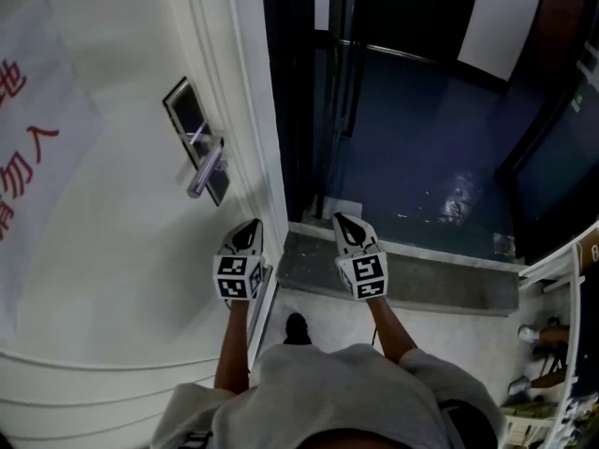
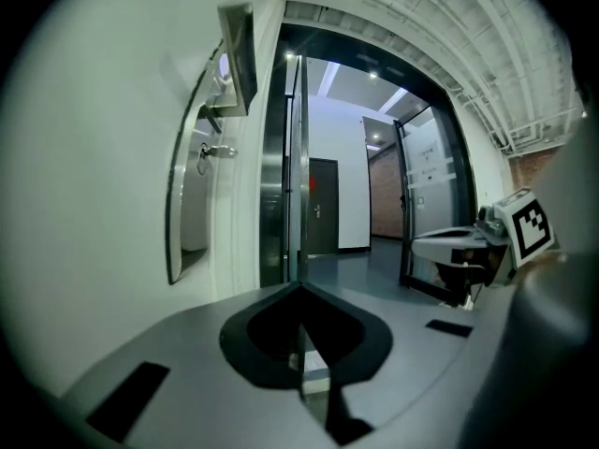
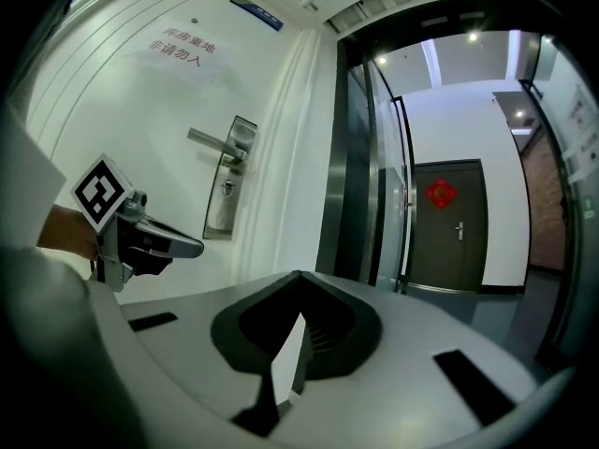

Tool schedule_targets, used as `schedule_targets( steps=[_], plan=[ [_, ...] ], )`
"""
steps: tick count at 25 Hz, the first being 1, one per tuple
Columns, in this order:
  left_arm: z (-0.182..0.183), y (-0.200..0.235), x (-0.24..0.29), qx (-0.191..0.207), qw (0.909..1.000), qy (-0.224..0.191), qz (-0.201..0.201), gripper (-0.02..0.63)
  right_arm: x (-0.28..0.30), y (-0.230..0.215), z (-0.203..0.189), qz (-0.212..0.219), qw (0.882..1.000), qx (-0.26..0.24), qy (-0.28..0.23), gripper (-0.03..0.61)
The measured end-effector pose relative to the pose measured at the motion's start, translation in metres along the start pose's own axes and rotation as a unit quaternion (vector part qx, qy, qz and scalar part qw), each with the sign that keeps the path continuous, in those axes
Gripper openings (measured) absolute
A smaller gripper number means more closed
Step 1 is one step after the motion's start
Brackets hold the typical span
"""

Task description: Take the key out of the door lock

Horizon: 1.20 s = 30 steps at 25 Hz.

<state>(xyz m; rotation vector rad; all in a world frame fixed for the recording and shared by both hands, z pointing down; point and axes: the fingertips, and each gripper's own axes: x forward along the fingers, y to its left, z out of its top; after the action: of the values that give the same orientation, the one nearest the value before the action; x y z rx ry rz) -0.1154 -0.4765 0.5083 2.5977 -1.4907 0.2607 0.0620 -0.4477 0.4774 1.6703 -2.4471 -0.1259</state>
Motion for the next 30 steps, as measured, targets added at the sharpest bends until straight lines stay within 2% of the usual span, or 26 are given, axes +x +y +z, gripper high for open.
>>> schedule_targets(
  steps=[5,10,17,24,30],
  plan=[
    [0.019,0.018,0.051,0.003,0.9996,-0.006,-0.028,0.018,0.05,-0.021,0.01,-0.019,1.0,-0.001,-0.002,0.023],
    [0.018,0.025,0.087,0.003,0.9986,0.001,-0.054,0.018,0.089,-0.034,0.013,-0.03,1.0,-0.002,-0.002,0.023],
    [0.012,0.041,0.115,-0.003,0.9982,0.01,-0.059,0.018,0.127,-0.039,-0.003,-0.024,1.0,0.001,0.011,0.023],
    [0.011,0.053,0.125,-0.013,0.9995,0.012,-0.026,0.018,0.151,-0.046,-0.002,0.008,1.0,-0.001,0.014,0.023],
    [0.015,0.065,0.119,-0.03,0.9985,0.008,0.044,0.018,0.172,-0.049,0.002,0.074,0.997,-0.013,0.009,0.023]
  ],
)
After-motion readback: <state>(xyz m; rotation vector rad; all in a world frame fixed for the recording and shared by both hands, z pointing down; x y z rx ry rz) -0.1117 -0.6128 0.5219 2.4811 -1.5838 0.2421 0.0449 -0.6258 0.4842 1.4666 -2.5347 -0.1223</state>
